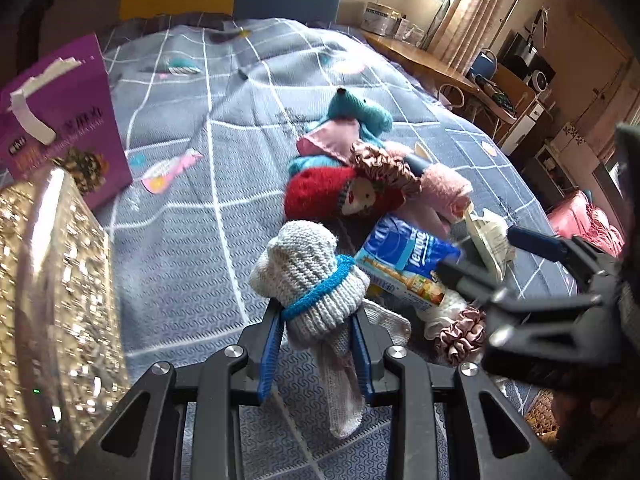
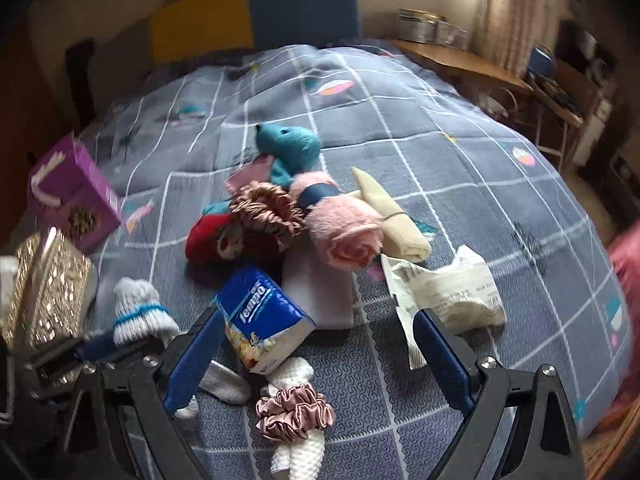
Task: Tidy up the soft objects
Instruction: 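Carry the mitten into the gold tray and release with left while right grasps the blue Tempo pack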
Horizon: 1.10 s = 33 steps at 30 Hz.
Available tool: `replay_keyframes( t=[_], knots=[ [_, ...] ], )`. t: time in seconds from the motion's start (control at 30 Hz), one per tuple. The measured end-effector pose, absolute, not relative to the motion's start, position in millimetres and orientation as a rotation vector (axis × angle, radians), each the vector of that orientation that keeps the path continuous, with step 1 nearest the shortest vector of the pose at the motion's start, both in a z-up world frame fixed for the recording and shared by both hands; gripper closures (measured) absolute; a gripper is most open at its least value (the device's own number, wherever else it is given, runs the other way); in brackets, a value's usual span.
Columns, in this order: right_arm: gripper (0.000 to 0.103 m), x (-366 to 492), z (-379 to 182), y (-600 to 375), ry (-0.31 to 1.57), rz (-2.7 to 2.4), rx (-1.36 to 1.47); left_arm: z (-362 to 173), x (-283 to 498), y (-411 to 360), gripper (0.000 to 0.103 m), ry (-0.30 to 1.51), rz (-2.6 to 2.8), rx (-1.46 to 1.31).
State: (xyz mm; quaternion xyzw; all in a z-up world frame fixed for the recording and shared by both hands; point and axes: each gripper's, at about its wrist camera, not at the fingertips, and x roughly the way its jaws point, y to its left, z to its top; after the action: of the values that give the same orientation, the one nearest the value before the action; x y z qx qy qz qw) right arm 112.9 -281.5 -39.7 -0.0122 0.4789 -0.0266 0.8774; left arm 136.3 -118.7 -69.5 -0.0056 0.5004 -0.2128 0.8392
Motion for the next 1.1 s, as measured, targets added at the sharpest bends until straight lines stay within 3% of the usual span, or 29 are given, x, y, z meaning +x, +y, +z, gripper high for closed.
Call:
replay_keyframes(
  t=[0.37, 0.4, 0.47, 0.5, 0.7, 0.87, 1.1],
  knots=[
    [0.009, 136, -70, -244, 1.103, 0.081, -0.341, -36, 149, -104, 0.072, 0.989, -0.411, -0.016],
    [0.012, 138, -75, -240, 1.107, 0.081, -0.371, -33, 151, -104, 0.072, 0.986, -0.413, -0.017],
    [0.040, 142, -86, -235, 1.122, 0.069, -0.419, -24, 157, -105, 0.072, 0.979, -0.420, -0.018],
    [0.042, 143, -89, -234, 1.127, 0.064, -0.422, -19, 160, -105, 0.072, 0.975, -0.422, -0.014],
    [0.044, 142, -93, -236, 1.146, 0.067, -0.405, 35, 191, -79, 0.072, 0.894, -0.386, -0.067],
    [0.043, 146, -94, -239, 1.141, 0.068, -0.396, 85, 219, -1, 0.072, 0.782, -0.221, -0.153],
    [0.043, 153, -100, -247, 1.142, 0.067, -0.383, 74, 200, 141, 0.072, 0.738, 0.047, -0.262]
  ],
)
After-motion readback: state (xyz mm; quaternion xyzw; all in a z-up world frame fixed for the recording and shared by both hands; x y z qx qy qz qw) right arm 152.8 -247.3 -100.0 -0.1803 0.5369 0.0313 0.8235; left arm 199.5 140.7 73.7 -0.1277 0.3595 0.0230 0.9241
